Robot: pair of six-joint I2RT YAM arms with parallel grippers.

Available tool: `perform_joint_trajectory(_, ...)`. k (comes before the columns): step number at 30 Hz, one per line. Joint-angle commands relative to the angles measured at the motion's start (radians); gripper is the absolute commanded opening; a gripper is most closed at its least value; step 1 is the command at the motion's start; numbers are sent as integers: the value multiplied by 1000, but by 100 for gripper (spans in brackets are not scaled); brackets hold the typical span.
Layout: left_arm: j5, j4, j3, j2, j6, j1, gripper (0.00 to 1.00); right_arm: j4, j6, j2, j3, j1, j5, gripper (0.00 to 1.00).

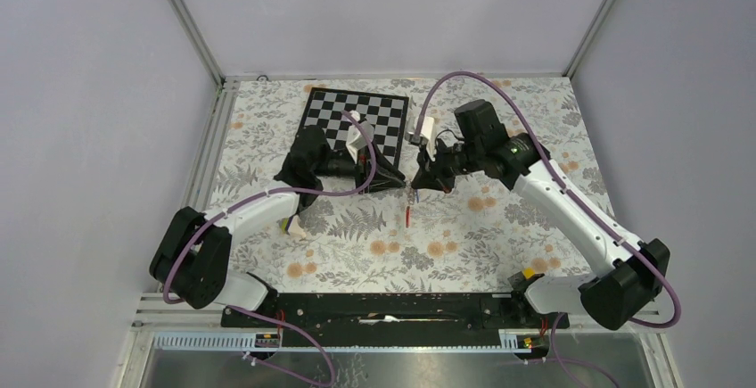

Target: Put the keys on the keyring

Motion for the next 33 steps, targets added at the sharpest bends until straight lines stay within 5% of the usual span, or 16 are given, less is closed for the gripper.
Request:
perform_joint_trajectory(1, -32, -173, 73, -34, 172, -14, 30, -108, -51, 36, 97, 29, 72, 0)
perform_joint_trajectory(12, -14, -161, 85, -12, 175, -40, 32, -131, -46, 76, 128, 66, 114, 0)
perform_joint_trajectory(23, 4, -171, 76, -3, 191, -49, 19, -121, -47, 75, 131, 69, 120, 0)
perform_joint_trajectory(28, 16, -180, 78, -4, 199, -48, 0, -111, -45, 68, 122, 68, 123, 0)
perform_joint_trajectory(30, 22, -173, 79, -5, 191, -48, 0, -105, -42, 64, 116, 69, 126, 0)
perform_joint_trajectory(33, 27, -70, 59, -12, 110, -43, 0, -75, -29, 39, 86, 69, 143, 12)
